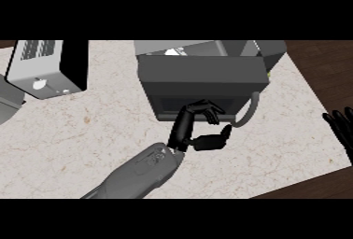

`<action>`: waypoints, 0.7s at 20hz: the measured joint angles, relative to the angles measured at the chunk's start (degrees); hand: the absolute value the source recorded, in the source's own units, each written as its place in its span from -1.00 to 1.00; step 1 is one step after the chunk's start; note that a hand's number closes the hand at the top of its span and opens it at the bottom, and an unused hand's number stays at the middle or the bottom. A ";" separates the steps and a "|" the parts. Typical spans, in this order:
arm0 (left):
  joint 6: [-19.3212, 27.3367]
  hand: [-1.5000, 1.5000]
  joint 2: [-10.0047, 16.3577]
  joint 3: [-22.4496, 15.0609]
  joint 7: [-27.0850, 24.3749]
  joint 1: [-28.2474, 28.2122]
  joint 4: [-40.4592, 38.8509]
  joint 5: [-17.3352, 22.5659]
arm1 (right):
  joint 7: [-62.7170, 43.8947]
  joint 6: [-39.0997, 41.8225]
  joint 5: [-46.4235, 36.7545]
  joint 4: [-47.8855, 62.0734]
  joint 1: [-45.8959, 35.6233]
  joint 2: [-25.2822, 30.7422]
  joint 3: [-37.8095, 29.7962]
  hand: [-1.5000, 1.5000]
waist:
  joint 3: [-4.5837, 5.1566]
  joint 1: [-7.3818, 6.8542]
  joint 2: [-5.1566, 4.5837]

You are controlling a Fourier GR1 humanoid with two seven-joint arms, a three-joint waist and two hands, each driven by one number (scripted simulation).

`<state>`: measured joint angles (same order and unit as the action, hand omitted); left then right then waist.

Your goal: Pick up the milk, place it into the microwave and close the microwave

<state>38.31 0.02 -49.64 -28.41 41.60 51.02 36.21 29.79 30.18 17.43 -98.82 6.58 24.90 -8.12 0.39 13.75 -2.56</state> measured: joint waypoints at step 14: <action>6.39 -1.00 -0.06 1.21 -0.67 4.39 -1.32 10.11 | 0.58 -6.09 -9.37 -3.36 -8.86 9.42 -8.50 1.00 | 0.02 2.41 -1.35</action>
<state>44.70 -0.04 -48.44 -29.07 45.99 49.70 46.32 30.37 24.09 8.06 -102.18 -2.27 34.32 -16.62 0.41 16.16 -3.91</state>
